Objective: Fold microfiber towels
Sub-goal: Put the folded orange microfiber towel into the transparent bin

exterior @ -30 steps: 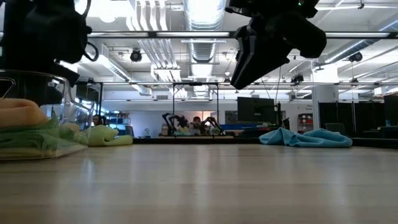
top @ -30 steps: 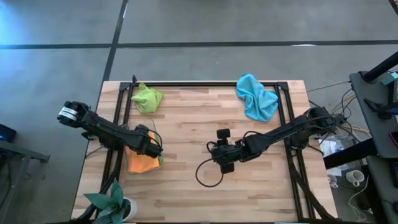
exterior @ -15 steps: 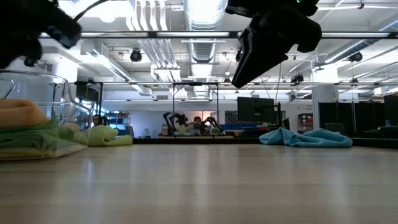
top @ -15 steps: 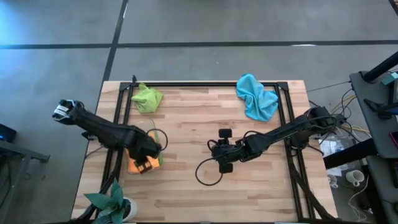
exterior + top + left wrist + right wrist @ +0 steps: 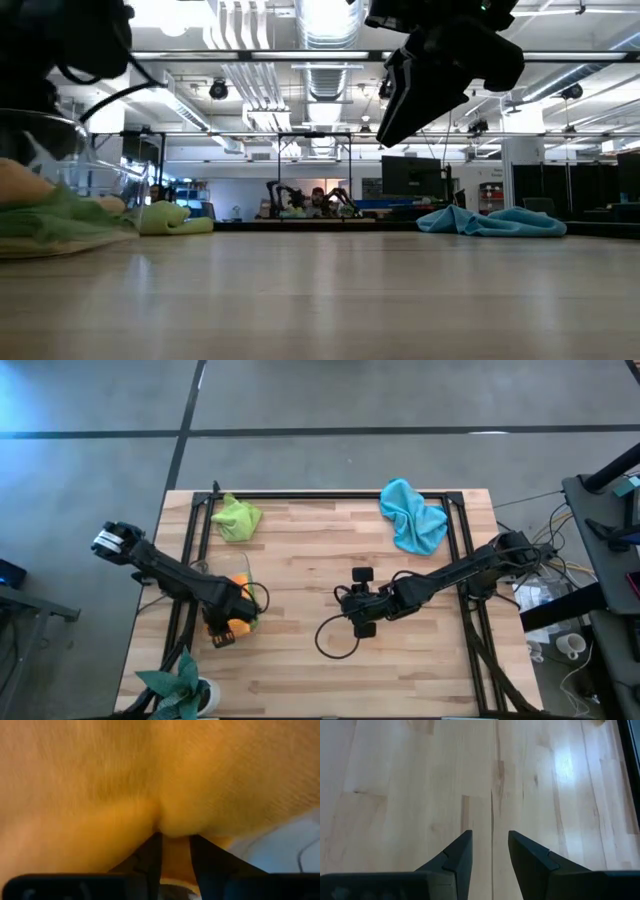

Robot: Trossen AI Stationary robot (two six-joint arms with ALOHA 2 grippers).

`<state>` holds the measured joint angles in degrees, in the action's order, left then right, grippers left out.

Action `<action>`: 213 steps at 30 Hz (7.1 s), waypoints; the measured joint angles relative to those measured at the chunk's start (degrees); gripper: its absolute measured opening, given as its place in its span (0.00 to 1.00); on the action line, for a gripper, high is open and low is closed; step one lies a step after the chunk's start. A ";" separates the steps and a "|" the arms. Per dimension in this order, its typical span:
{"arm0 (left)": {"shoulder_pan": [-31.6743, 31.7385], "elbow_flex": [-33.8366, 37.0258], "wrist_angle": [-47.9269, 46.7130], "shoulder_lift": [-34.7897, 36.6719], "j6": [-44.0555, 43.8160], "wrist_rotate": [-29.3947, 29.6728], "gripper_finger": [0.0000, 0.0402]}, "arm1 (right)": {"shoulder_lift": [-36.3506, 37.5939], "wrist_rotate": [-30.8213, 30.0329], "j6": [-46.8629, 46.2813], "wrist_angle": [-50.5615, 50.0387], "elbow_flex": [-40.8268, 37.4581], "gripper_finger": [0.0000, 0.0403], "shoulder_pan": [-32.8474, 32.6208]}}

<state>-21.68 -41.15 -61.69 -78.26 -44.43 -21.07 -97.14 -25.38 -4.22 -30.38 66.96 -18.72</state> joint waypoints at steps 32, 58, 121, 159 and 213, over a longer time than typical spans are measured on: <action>2.58 -0.68 8.59 0.61 -7.22 8.08 0.34 | -0.02 -0.14 -1.13 0.19 -0.02 0.31 0.39; 10.11 1.20 -1.58 8.78 -12.50 24.90 0.34 | -0.09 0.04 -0.05 0.95 -0.09 0.31 1.03; 11.07 -9.52 12.90 -8.42 70.38 32.82 0.04 | -0.13 0.39 -4.32 -0.78 -1.70 0.31 1.53; 14.03 -12.13 10.15 -2.34 57.72 37.30 0.25 | -0.13 0.37 -4.61 -0.78 -1.79 0.31 1.88; 6.57 -8.22 23.73 -0.92 65.46 24.21 0.22 | -0.13 1.81 -6.20 -0.87 -2.53 0.31 4.13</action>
<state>-15.11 -49.37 -37.96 -79.18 21.03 3.14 -97.27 -23.57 -10.42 -31.24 64.43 -14.59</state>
